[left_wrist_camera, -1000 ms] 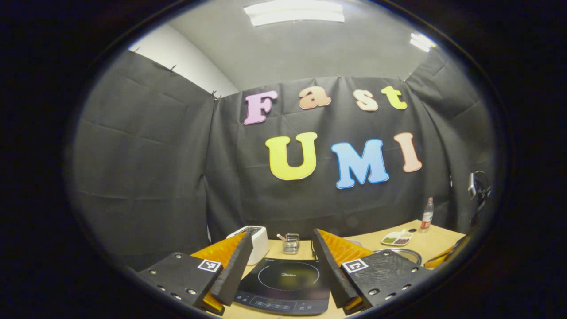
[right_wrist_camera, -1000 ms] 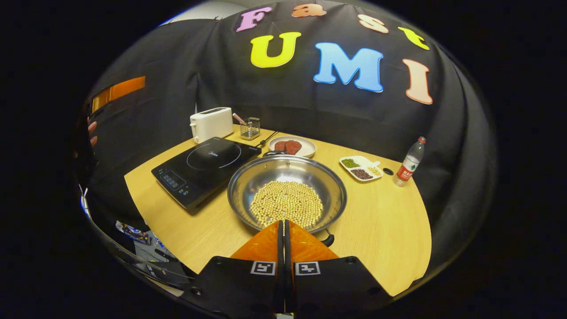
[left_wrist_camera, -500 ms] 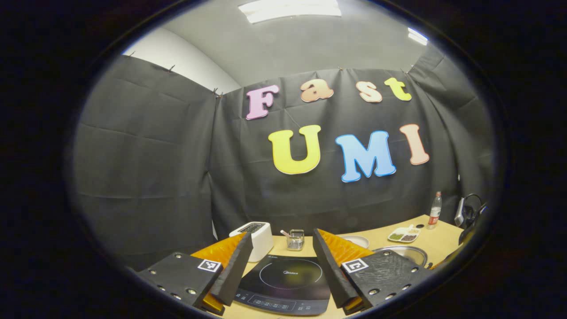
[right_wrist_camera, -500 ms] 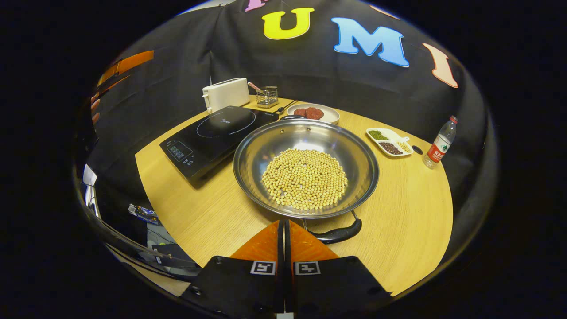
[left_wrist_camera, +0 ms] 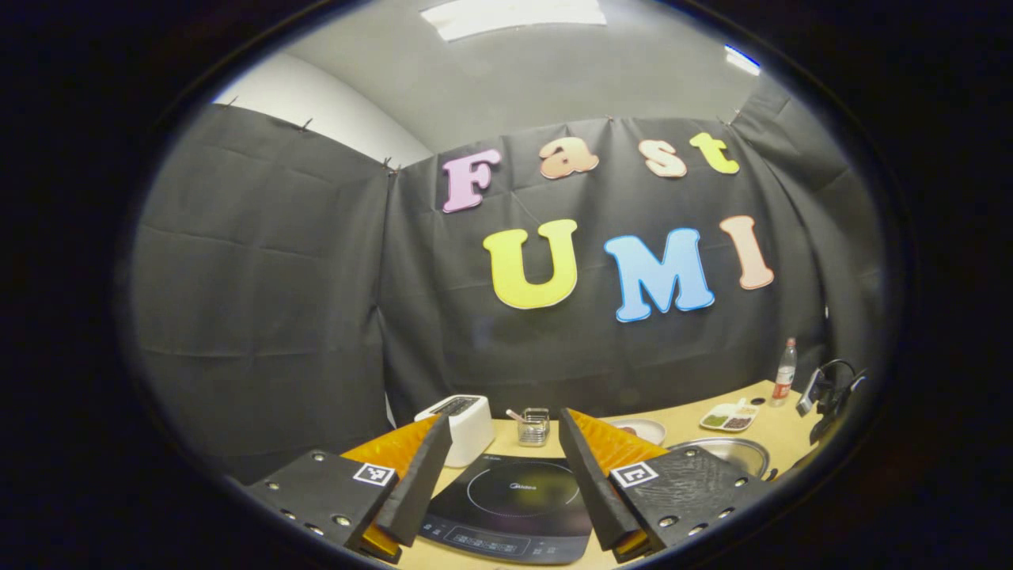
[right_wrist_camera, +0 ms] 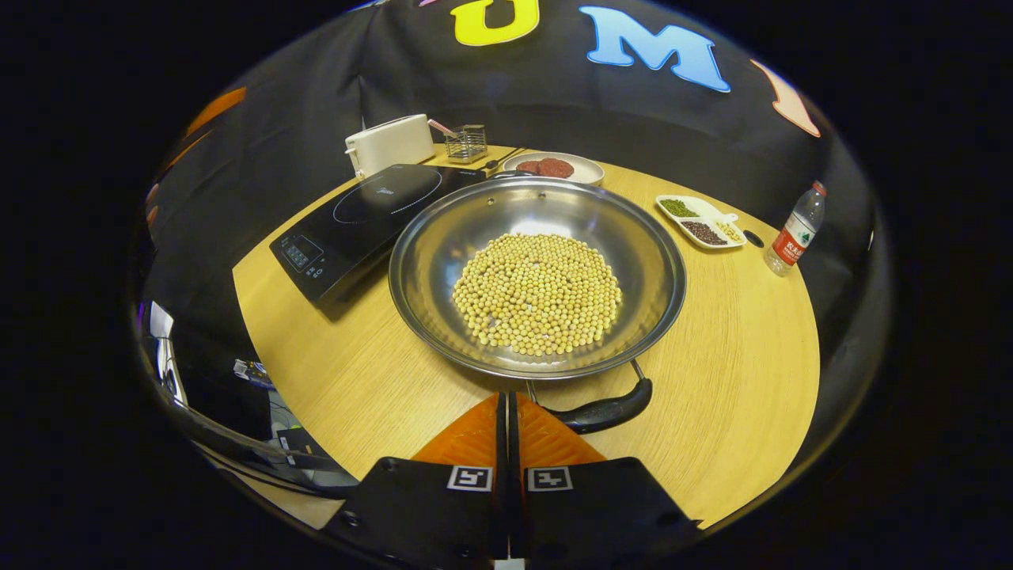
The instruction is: First push the handle of the pot to place it horizontally, then grasp the pot with both hands and set it on the induction cooktop.
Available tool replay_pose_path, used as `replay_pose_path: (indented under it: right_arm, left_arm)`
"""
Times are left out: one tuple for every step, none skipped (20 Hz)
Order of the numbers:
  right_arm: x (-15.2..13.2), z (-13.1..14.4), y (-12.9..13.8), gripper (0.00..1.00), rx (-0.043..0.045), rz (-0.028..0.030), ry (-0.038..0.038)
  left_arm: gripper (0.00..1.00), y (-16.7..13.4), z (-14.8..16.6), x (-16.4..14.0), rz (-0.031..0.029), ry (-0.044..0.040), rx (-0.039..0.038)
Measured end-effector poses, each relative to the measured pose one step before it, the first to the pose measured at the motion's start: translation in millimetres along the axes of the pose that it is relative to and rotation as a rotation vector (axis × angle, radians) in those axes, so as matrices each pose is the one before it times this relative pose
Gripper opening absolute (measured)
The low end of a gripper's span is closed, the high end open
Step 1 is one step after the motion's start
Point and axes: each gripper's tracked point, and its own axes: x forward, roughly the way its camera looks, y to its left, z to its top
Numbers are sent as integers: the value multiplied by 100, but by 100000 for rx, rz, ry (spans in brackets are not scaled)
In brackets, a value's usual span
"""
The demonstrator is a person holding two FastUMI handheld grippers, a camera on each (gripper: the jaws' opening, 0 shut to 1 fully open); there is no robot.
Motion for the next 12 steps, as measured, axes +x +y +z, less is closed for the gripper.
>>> replay_pose_path:
  right_arm:
    - [-14,-65,-260,2,-265,-637,-12]
    - [-105,6,-359,2,96,-762,75]
    - [-35,-135,-454,2,532,-744,218]
    - [-4,-58,-500,2,929,-778,224]
    - [-33,-103,-472,0,1171,-943,303]
    - [-45,-6,-563,0,1149,-1020,92]
    - [26,-14,-503,0,955,-996,95]
    - [-17,34,-525,0,683,-998,74]
    - [14,-1,-376,0,560,-1147,6]
    - [48,78,-600,2,260,-1360,218]
    - [89,-36,-630,2,190,-1548,37]
    - [51,74,-686,2,171,-1371,177]
  left_arm:
    - [80,-216,-133,-107,-188,64,62]
    - [81,-159,65,85,-298,22,72]
    - [81,-132,34,254,-308,66,-25]
    - [81,-179,-68,28,-253,126,-77]
    - [81,-136,-209,98,-179,223,-159]
    - [81,-100,-138,59,-225,215,-190]
    - [83,-151,-56,141,-201,247,-134]
    - [83,-153,11,0,-245,147,11]
    - [83,-192,-3,128,-185,15,134]
    - [81,-36,94,160,-97,-30,137]
    - [81,-101,-87,32,-20,66,117]
    - [80,-114,-87,78,-27,131,72]
